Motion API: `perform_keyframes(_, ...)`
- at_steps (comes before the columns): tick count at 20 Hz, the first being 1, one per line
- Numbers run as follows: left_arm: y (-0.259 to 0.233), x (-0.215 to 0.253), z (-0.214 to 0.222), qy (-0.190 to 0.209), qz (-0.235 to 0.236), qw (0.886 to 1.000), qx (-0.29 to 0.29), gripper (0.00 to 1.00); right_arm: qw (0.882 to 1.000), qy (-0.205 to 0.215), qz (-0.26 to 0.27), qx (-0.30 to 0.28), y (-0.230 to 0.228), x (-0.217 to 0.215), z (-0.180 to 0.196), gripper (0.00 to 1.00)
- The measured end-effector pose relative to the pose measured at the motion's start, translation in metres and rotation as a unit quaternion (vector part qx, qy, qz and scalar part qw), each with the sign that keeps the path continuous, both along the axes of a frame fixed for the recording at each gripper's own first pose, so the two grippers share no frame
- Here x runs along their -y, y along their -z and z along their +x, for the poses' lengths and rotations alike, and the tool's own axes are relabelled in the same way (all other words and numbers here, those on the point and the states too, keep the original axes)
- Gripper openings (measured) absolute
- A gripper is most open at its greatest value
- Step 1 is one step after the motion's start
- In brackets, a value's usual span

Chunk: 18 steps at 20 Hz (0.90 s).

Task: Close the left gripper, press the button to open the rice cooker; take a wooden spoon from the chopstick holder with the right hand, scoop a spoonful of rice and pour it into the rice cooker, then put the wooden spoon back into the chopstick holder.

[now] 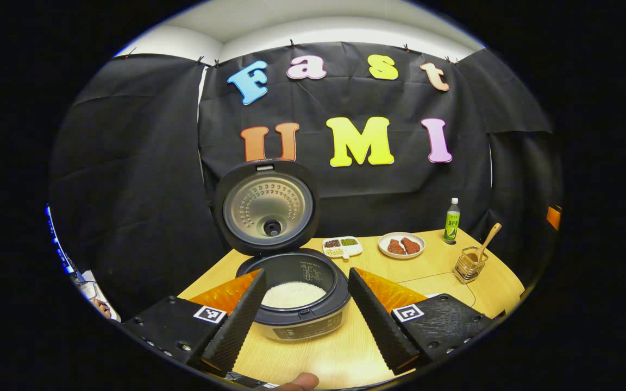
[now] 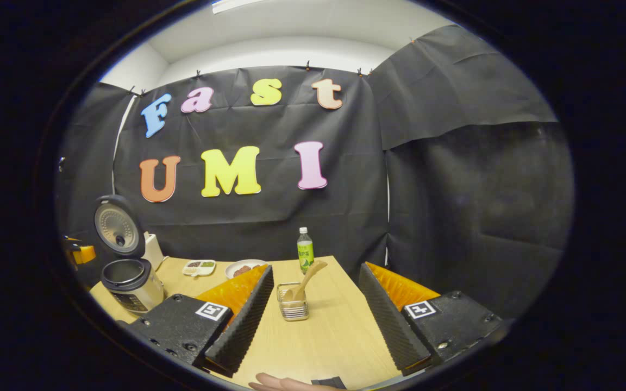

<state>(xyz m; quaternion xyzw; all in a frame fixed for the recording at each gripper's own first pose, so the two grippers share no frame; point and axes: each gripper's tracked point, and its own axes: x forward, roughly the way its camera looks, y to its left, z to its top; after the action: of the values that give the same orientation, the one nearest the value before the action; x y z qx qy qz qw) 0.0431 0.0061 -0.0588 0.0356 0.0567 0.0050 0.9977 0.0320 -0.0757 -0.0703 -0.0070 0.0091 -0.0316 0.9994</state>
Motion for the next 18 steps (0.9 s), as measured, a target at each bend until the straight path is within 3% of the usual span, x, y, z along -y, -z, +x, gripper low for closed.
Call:
perform_keyframes(1, -0.001, -0.002, -0.008, -0.005, 0.001, 1.000, 0.007, 0.90, 1.000, -0.003, -0.001, -0.001, 0.002, 0.000, 0.005, 0.99)
perform_keyframes(2, -0.002, -0.003, -0.015, -0.006, 0.000, 1.000, 0.014, 0.96, 1.000, -0.004, -0.001, -0.003, 0.005, 0.001, 0.012, 1.00)
perform_keyframes(7, -0.007, 0.005, -0.050, 0.005, -0.024, 0.999, 0.048, 0.95, 0.999, -0.034, 0.028, -0.024, 0.025, -0.005, 0.057, 0.99)
perform_keyframes(18, -0.009, 0.010, -0.098, 0.017, -0.044, 0.995, 0.086, 0.97, 0.993, -0.037, 0.077, -0.081, 0.110, 0.016, 0.194, 1.00)
